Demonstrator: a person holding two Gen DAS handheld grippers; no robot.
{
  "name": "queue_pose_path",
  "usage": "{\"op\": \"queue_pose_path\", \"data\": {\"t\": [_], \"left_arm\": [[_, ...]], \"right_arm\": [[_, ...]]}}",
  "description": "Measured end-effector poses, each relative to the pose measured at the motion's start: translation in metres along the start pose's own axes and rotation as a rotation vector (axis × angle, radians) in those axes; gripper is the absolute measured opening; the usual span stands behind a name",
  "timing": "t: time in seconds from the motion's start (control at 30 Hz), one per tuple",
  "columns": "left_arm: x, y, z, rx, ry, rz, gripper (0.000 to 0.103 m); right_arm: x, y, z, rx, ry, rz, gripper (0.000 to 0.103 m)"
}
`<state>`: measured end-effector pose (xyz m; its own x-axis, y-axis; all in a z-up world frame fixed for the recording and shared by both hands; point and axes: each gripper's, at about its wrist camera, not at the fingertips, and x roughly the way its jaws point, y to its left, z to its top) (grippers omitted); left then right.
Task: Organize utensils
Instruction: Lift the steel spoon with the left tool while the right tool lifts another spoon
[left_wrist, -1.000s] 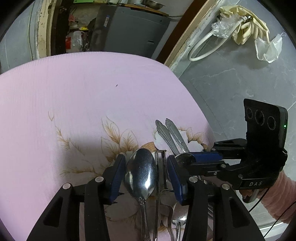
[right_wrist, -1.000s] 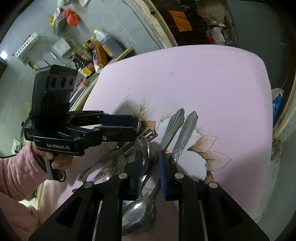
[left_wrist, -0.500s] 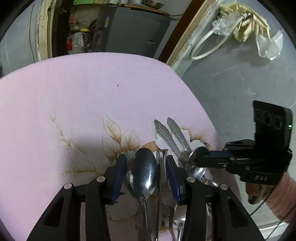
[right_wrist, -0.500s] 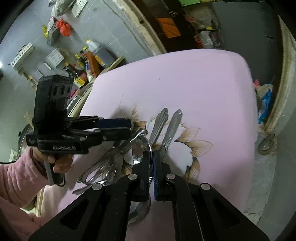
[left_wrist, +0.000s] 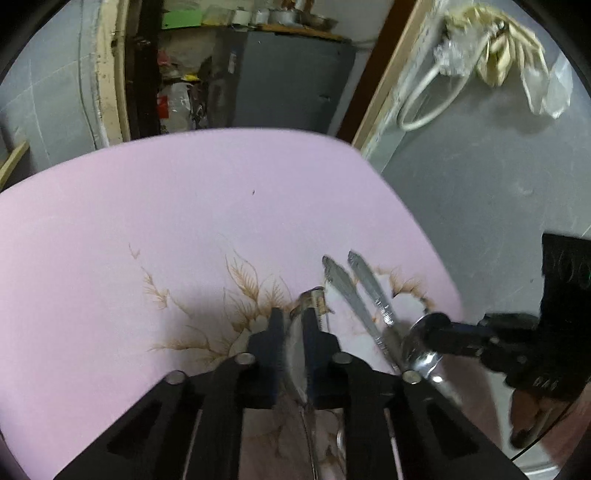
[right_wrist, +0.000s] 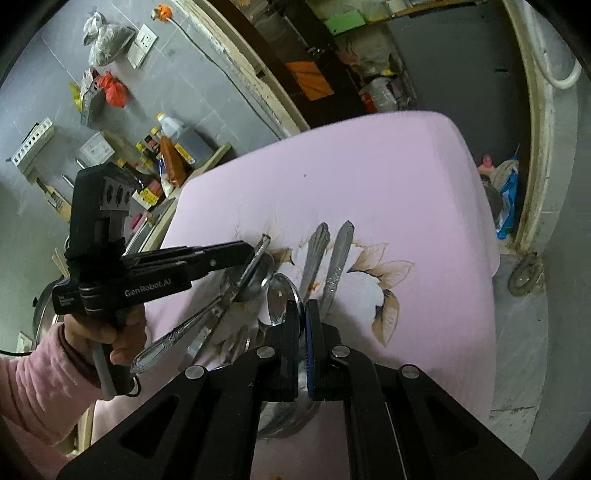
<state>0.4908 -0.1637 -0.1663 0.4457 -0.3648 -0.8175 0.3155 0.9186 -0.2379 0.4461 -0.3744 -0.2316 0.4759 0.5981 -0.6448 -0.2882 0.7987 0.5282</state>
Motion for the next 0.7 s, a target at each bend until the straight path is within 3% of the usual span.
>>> {"op": "queue_pose_path", "data": {"t": [0.1,0.3,0.7], "left_arm": [[0.000,-0.002,-0.004,0.013,0.008,0.006,0.008],[-0.001,0.009,-0.008,-0.072,0.021,-0.045,0.008],[-0.034,-0.007,-0.041,-0.092,-0.043,-0.063,0.002]], "right_arm": [[-0.002,0.003,-0.003,0.004,-0.004,-0.001,0.003],[-0.004,0.005,-0.007,0.009,0.000,-0.004,0.003],[-0.016,0.010,-0.014,0.025,-0.024,-0.010,0.003]]}}
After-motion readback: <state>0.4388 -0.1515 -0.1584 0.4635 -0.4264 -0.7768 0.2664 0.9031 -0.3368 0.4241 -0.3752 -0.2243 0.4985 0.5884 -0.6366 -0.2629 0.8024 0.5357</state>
